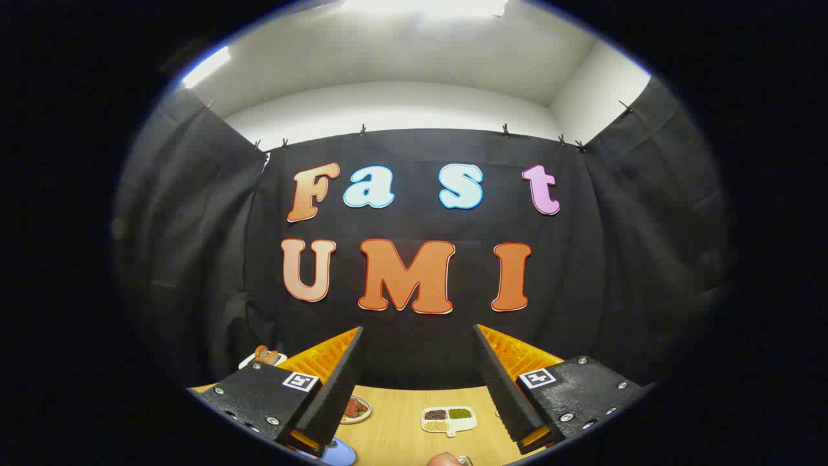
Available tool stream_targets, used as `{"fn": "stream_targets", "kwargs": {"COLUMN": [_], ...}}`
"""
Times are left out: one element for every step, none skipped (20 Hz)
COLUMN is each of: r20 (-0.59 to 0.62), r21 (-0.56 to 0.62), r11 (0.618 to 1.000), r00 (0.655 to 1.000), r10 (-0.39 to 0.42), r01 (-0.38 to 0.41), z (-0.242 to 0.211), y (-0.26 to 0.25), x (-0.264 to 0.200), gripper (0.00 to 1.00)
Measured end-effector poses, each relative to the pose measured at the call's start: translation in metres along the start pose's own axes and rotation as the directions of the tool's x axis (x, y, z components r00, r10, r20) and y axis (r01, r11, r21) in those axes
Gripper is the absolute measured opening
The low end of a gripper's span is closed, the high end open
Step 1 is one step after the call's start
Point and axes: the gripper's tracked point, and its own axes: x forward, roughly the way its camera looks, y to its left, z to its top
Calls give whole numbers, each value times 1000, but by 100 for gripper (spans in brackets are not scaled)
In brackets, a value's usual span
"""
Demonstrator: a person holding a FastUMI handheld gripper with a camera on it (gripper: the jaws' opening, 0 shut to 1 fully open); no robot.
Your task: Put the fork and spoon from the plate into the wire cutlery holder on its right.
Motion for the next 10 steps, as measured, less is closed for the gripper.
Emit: {"fn": "stream_targets", "kwargs": {"r20": [-30,-50,-53,-52,-45,-39,-42,-47,-54,-53], "r21": [1,-2,-14,-28,-38,-42,-34,-16,-4,-6], "r11": [1000,1000,999,997,995,993,991,990,989,988], "r00": [1000,999,997,996,994,993,991,989,987,986], "r10": [-2,-21,-49,-75,-98,-115,-130,-139,-148,-157], "r01": [2,21,48,74,96,113,128,139,148,157], "z": [-7,-10,-11,-9,-8,-7,-6,-5,-3,-2], "y": [0,-10,-21,-29,-36,-42,-48,-53,-56,-60], "x": [1,1,3,4,6,8,9,12,14,17], "gripper": [97,98,98,98,98,98,98,98,98,98]}}
